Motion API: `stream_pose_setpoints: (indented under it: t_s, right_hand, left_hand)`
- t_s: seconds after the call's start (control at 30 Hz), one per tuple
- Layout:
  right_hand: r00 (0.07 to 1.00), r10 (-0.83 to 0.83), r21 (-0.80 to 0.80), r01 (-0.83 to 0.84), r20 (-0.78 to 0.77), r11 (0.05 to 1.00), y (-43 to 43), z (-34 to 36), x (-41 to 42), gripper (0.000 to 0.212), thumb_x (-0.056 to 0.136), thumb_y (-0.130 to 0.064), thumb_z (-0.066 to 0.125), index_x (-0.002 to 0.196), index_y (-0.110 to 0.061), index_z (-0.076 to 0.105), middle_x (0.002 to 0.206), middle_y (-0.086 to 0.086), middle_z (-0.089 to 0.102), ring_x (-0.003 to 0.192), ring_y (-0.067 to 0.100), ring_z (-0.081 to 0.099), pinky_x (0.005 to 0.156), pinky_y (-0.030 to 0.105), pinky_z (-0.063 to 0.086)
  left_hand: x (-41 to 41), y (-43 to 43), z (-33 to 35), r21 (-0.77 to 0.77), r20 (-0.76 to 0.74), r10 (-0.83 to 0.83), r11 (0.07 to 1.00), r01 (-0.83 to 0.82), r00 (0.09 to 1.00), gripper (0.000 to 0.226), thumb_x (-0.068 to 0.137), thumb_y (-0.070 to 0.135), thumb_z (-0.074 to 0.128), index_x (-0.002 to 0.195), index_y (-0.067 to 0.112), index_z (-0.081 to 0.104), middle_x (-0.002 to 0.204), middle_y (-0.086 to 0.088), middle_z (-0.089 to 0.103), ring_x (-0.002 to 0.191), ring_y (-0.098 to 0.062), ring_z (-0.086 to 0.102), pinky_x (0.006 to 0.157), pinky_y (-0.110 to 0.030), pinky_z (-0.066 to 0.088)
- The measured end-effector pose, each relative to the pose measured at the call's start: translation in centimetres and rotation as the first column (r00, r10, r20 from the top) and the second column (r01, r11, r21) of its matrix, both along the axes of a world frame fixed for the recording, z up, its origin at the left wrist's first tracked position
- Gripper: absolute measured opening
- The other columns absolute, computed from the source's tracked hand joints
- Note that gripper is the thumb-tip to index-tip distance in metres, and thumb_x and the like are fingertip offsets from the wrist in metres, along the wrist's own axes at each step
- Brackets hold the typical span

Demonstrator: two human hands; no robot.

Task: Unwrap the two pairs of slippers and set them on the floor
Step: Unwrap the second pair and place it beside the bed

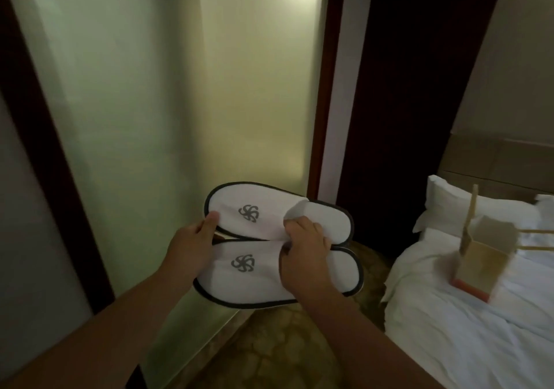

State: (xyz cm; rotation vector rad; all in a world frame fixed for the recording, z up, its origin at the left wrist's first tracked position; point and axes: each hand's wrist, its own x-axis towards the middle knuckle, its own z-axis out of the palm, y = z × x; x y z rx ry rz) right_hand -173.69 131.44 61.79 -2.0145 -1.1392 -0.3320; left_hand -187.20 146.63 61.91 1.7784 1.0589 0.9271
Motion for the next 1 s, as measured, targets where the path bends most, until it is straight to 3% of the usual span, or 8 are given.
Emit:
stream_pose_setpoints:
  t_s: [0.1,0.2,0.3,0.43,0.57,0.83,0.93,1.0]
  right_hand:
    - [0.998,-0.064,-0.017,0.064,0.003,0.998,2.3,0.4,0.6,0.039,0.077,-0.001,0.057,0.114,-0.013,0.065,0.11,0.006,0.06,0.106,0.029,0.048,0.095,0.044,0.033]
    - [0.992,-0.128,0.004,0.128,0.015,0.992,4.0,0.2,1.8,0.036,0.075,0.007,0.055,0.107,-0.007,0.067,0.103,0.012,0.058,0.097,0.031,0.049,0.088,0.045,0.045]
    - [0.973,-0.212,0.041,0.216,-0.096,0.975,4.7,-0.4,3.5,0.031,0.083,0.008,0.05,0.109,-0.003,0.063,0.107,0.009,0.05,0.103,0.028,0.048,0.092,0.04,0.048]
    - [0.933,-0.315,-0.04,0.313,-0.175,0.949,5.0,-1.7,6.9,0.042,0.089,0.0,0.051,0.13,-0.006,0.053,0.108,-0.003,0.034,0.097,0.017,0.047,0.086,0.02,0.042]
    - [0.901,-0.379,-0.086,0.369,-0.213,0.925,5.1,-2.6,11.2,0.045,0.092,-0.004,0.052,0.136,-0.01,0.05,0.12,0.002,0.041,0.091,0.018,0.053,0.088,0.02,0.044]
    - [0.861,-0.331,-0.006,0.356,-0.386,0.934,8.1,-4.0,22.8,0.039,0.09,-0.002,0.053,0.127,-0.012,0.057,0.121,0.008,0.06,0.11,0.024,0.057,0.097,0.032,0.045]
    - [0.826,-0.261,0.037,0.321,-0.5,0.946,8.9,-4.8,27.0,0.035,0.089,-0.004,0.057,0.121,-0.018,0.062,0.104,-0.001,0.061,0.101,0.018,0.059,0.093,0.03,0.05]
    - [0.829,-0.253,0.033,0.309,-0.499,0.95,9.1,-5.2,29.5,0.034,0.089,-0.005,0.058,0.12,-0.018,0.062,0.101,-0.004,0.059,0.096,0.015,0.058,0.091,0.029,0.051]
  left_hand:
    - [2.3,3.1,-0.5,-0.027,0.012,-0.089,0.996,0.09,0.996,0.049,0.092,0.059,0.043,0.071,0.023,0.069,0.072,0.003,0.068,0.071,-0.015,0.064,0.059,-0.027,0.046]
    - [5.0,5.5,-0.9,-0.031,0.026,-0.155,0.987,0.156,0.988,0.051,0.091,0.061,0.042,0.079,0.021,0.071,0.076,0.001,0.069,0.073,-0.018,0.065,0.061,-0.029,0.049]
    - [8.1,6.8,-1.9,-0.016,0.029,-0.228,0.973,0.229,0.973,0.051,0.092,0.063,0.039,0.08,0.024,0.07,0.078,0.0,0.07,0.074,-0.018,0.065,0.062,-0.031,0.051]
    - [13.0,7.9,-3.0,-0.032,-0.004,-0.313,0.949,0.313,0.95,0.053,0.091,0.064,0.036,0.076,0.025,0.069,0.075,0.001,0.069,0.071,-0.018,0.065,0.055,-0.029,0.047]
    - [18.6,8.4,-4.5,-0.119,-0.015,-0.382,0.918,0.377,0.924,0.052,0.089,0.067,0.037,0.08,0.028,0.07,0.077,-0.001,0.071,0.07,-0.019,0.067,0.052,-0.027,0.047]
    - [30.8,11.2,-7.3,-0.262,-0.025,-0.417,0.88,0.397,0.908,0.057,0.088,0.069,0.038,0.094,0.023,0.072,0.09,-0.007,0.072,0.082,-0.028,0.068,0.071,-0.04,0.056]
    - [34.6,12.5,-7.9,-0.357,0.015,-0.416,0.848,0.393,0.909,0.057,0.087,0.067,0.043,0.094,0.02,0.074,0.089,-0.011,0.074,0.081,-0.031,0.07,0.069,-0.041,0.058]
    - [36.8,13.2,-8.2,-0.42,0.029,-0.423,0.817,0.395,0.906,0.055,0.088,0.064,0.048,0.088,0.017,0.075,0.086,-0.012,0.075,0.077,-0.031,0.071,0.062,-0.038,0.056]
